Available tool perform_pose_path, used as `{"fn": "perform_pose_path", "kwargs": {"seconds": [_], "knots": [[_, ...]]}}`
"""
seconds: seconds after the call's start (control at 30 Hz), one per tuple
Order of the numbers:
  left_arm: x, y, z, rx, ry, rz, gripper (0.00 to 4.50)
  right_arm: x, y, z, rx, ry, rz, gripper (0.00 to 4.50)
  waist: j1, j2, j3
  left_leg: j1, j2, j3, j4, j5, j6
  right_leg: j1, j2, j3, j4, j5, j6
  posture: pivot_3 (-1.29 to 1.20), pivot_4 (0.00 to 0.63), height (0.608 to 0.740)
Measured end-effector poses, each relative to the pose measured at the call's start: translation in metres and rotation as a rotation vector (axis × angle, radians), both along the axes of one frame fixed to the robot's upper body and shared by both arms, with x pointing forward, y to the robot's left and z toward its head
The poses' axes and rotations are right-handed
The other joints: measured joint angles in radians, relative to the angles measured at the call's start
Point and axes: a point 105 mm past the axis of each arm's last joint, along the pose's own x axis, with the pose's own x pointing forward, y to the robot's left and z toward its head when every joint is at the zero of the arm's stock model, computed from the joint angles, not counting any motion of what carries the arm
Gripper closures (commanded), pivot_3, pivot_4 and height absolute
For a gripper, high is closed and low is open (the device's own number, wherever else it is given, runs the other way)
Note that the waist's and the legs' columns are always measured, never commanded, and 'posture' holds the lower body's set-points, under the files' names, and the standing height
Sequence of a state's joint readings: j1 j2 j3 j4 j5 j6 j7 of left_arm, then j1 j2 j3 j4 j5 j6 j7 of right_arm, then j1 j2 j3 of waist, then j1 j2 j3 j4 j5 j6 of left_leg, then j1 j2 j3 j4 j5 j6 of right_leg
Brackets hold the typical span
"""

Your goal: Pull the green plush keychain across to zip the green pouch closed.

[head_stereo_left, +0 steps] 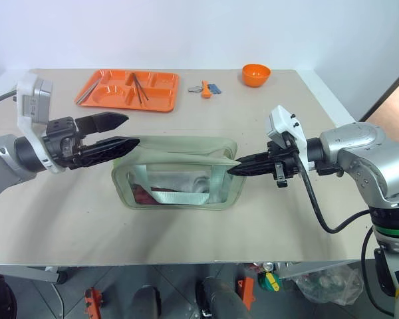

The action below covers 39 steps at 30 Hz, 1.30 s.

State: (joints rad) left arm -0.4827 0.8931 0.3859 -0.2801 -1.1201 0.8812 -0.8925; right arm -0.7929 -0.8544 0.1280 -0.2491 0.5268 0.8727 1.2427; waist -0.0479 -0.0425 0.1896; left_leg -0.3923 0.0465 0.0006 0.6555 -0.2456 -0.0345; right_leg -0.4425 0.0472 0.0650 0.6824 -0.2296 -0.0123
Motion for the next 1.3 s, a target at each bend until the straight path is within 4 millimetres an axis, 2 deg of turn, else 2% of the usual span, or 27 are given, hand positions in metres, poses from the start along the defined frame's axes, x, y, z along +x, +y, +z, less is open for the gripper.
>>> {"fn": "perform_pose_path", "kwargs": {"seconds": [0.17, 0.27, 0.43, 0.67, 0.87, 1.03, 1.3], "knots": [[0.001, 0.003, -0.004, -0.001, 0.016, 0.028, 0.00, 0.000, 0.001, 0.000, 0.001, -0.002, 0.003, 4.45, -0.001, 0.000, 0.000, 0.000, 0.000, 0.000, 0.000, 0.000, 0.000, 0.000, 0.000, 0.000, 0.000, 0.000, 0.000, 0.00, 0.150, 0.740], [0.002, 0.020, -0.019, -0.010, 0.074, 0.099, 0.00, 0.001, 0.002, -0.001, 0.001, -0.002, -0.003, 4.45, -0.003, 0.000, 0.000, 0.000, 0.001, 0.001, 0.000, 0.000, 0.000, -0.001, 0.000, 0.001, 0.000, 0.000, 0.000, 0.00, 0.150, 0.740], [0.007, 0.060, -0.051, -0.031, 0.215, 0.286, 0.00, 0.002, 0.001, -0.004, -0.008, 0.000, -0.017, 4.45, -0.001, 0.000, 0.000, 0.001, 0.002, -0.001, 0.000, 0.000, 0.000, 0.000, 0.000, 0.000, 0.000, 0.000, -0.001, 0.00, 0.150, 0.740], [0.014, 0.072, -0.068, -0.051, 0.249, 0.380, 0.00, 0.002, 0.002, -0.006, -0.012, 0.001, -0.017, 4.45, -0.003, 0.000, 0.000, 0.002, 0.002, 0.001, 0.000, 0.000, 0.000, 0.000, 0.000, 0.001, 0.000, 0.000, -0.001, 0.00, 0.150, 0.740], [0.027, 0.092, -0.095, -0.059, 0.296, 0.494, 0.00, 0.002, 0.002, -0.006, -0.012, -0.008, -0.024, 4.45, -0.002, 0.000, 0.000, 0.002, 0.002, 0.000, -0.001, 0.000, 0.000, 0.000, 0.000, 0.001, 0.000, 0.000, -0.002, 0.00, 0.150, 0.740], [0.033, 0.087, -0.108, -0.042, 0.330, 0.487, 0.00, 0.001, 0.002, -0.007, -0.010, -0.007, -0.029, 4.45, -0.002, 0.000, 0.000, 0.002, 0.002, 0.000, 0.000, 0.000, 0.000, 0.000, 0.000, 0.001, 0.000, 0.000, -0.002, 0.00, 0.150, 0.740], [0.044, 0.066, -0.090, -0.053, 0.277, 0.397, 0.00, -0.001, 0.003, -0.008, -0.005, -0.002, -0.033, 4.45, -0.003, -0.001, 0.000, 0.002, 0.003, 0.000, 0.000, 0.000, 0.000, 0.000, 0.001, 0.001, 0.000, 0.001, -0.002, 0.00, 0.150, 0.740]]}}
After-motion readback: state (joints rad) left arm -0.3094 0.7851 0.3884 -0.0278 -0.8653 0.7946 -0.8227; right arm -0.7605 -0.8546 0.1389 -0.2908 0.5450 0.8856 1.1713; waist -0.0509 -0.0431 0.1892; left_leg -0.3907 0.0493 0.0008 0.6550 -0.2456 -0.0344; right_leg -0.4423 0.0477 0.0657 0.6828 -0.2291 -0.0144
